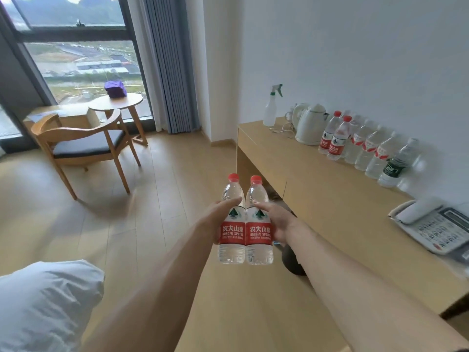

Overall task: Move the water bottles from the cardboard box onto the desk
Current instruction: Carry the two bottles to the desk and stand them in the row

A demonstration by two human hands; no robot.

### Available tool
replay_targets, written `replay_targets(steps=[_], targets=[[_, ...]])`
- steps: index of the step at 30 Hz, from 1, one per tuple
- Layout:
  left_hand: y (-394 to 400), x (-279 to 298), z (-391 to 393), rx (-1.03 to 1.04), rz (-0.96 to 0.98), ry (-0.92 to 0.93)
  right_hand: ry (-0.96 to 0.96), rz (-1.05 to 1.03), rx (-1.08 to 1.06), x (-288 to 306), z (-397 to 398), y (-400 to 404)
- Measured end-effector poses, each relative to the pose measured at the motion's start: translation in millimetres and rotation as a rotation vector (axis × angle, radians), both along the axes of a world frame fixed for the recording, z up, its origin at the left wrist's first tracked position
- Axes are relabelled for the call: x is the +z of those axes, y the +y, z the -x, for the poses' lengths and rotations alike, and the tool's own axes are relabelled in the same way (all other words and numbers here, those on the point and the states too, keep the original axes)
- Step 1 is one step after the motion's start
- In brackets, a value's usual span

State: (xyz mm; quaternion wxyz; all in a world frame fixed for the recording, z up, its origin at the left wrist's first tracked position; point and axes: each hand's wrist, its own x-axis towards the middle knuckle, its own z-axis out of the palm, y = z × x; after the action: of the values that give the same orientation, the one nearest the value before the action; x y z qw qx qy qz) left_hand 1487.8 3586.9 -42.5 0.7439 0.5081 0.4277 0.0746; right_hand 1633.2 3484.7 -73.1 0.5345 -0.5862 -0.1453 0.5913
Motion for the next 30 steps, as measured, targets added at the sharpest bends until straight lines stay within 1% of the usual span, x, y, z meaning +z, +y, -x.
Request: replay_targets(steps=[4, 9, 14, 19, 22, 24, 30], targets=[[50.7, -2.8, -31.0, -0.061, 0.026, -0.024, 0.001, -0.036, -0.074, 4.1, -20.9, 37.3], [101.4, -10.6, -69.9, -0.097, 0.057, -0.054, 0.002, -0.042, -0.118, 9.6, -51.0, 78.2], [148.7, -16.5, -115.0, -0.113, 0.043, -0.034, -0.009, -0.023, -0.166, 1.0, -89.6, 120.5], [202.2, -20.7, -175.1, -0.141, 0.026, -0.024, -0.015, -0.024, -0.205, -8.8, -150.4, 172.0], [230.7, -18.1, -216.6, -0.142, 0.039, -0.010, 0.001, -0.005, -0.202, -7.9, -191.1, 201.3], [248.7, -15.4, -246.3, -0.148, 0.039, -0.006, -0.004, -0.027, -0.233, -6.2, -219.0, 218.5], [276.2, -12.6, -336.6, -0.202, 0.023, -0.063, -0.025, -0.065, -0.335, -0.3, -300.6, 237.1]])
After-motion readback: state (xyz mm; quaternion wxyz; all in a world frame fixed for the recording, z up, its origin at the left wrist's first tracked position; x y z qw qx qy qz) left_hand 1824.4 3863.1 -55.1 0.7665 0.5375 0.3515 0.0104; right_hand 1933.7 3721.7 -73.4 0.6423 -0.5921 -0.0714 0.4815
